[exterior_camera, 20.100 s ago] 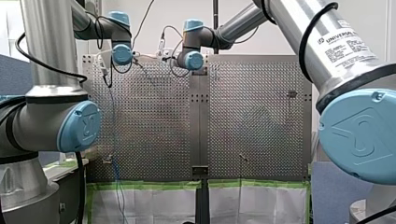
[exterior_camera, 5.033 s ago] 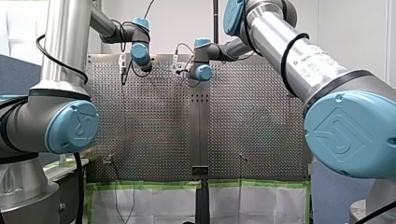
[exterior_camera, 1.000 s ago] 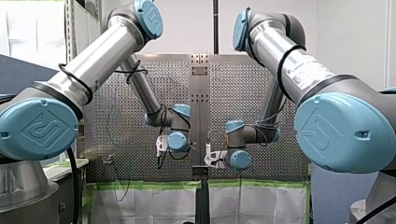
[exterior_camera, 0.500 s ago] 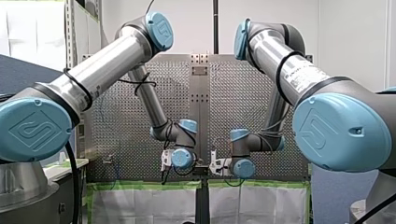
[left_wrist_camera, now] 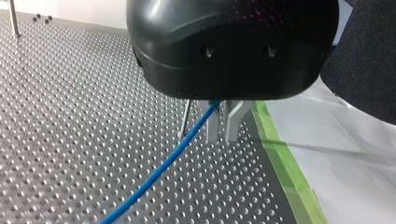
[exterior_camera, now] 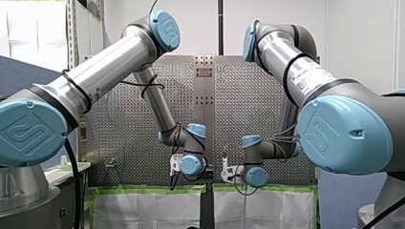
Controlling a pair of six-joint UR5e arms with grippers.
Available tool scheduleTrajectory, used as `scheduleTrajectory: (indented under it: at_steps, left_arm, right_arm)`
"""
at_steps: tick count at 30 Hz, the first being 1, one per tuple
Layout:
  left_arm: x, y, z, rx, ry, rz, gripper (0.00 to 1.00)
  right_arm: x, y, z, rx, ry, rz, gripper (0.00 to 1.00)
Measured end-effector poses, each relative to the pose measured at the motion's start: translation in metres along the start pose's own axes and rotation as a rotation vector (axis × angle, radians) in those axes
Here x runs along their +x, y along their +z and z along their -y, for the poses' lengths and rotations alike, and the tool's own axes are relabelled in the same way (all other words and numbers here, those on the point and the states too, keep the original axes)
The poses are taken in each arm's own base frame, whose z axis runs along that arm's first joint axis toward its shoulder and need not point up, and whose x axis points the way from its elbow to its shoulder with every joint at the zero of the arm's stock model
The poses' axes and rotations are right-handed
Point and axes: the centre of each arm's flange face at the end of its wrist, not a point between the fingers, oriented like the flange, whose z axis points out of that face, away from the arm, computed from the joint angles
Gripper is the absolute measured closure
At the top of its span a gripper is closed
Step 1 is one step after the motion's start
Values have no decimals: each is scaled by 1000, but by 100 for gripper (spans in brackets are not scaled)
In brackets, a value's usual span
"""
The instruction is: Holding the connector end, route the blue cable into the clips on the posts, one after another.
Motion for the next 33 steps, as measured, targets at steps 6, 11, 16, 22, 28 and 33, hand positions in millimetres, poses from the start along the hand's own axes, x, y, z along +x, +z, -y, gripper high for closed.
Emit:
scheduleTrajectory:
  at_steps: [6,11,16,22,28,33]
  left_arm:
    - [0,-14,18,26,3,18,90]
    - [1,-17,24,43,0,25,90]
    - [12,-16,30,54,15,8,90]
    - [31,-10,50,73,14,2,87]
    - [27,0,66,77,-1,19,87]
    - [16,5,79,79,-18,47,87]
  right_arm:
    - [-7,-10,-13,-21,4,0,100]
    - [-9,-15,-20,-30,10,-13,100]
    - [-3,-17,-31,-32,23,-31,100]
    - [18,-23,-53,-31,39,-82,100]
    - [29,-32,-77,-30,33,-100,100]
    - [24,-33,-98,-30,28,-66,100]
